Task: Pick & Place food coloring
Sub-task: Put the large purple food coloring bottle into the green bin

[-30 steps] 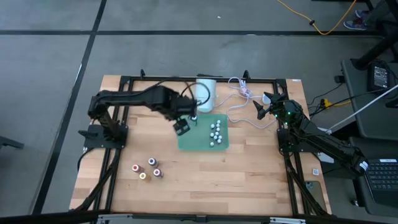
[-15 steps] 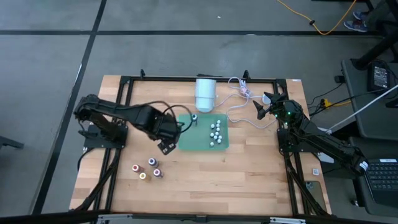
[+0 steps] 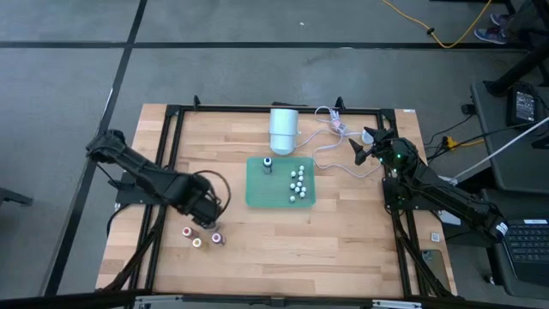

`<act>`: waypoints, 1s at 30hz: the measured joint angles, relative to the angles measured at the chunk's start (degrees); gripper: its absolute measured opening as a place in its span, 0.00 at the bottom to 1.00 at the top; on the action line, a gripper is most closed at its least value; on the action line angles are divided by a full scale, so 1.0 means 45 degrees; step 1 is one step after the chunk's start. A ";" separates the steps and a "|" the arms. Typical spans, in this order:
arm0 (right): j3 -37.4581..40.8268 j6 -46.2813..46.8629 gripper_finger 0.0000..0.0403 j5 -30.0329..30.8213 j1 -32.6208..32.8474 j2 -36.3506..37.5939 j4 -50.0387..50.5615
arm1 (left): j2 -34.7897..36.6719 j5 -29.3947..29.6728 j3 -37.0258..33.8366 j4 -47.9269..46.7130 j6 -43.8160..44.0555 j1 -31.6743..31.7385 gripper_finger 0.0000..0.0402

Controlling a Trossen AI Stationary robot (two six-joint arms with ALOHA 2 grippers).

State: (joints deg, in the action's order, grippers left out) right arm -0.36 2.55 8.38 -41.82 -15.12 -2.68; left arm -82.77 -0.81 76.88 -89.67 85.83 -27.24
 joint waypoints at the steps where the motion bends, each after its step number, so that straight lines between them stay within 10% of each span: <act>1: 0.0000 0.0004 0.98 0.0000 0.0000 0.0001 0.0001 | 0.0087 -0.0146 -0.0256 0.0023 0.0385 -0.0206 0.70; 30: -0.0005 0.0003 0.98 0.0000 0.0000 0.0000 0.0001 | -0.0093 -0.0186 -0.3133 0.5034 -0.0719 -0.0506 0.70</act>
State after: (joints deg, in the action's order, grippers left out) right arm -0.38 2.56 8.38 -41.82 -15.12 -2.67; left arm -83.18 -1.64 62.78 -67.01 82.59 -29.52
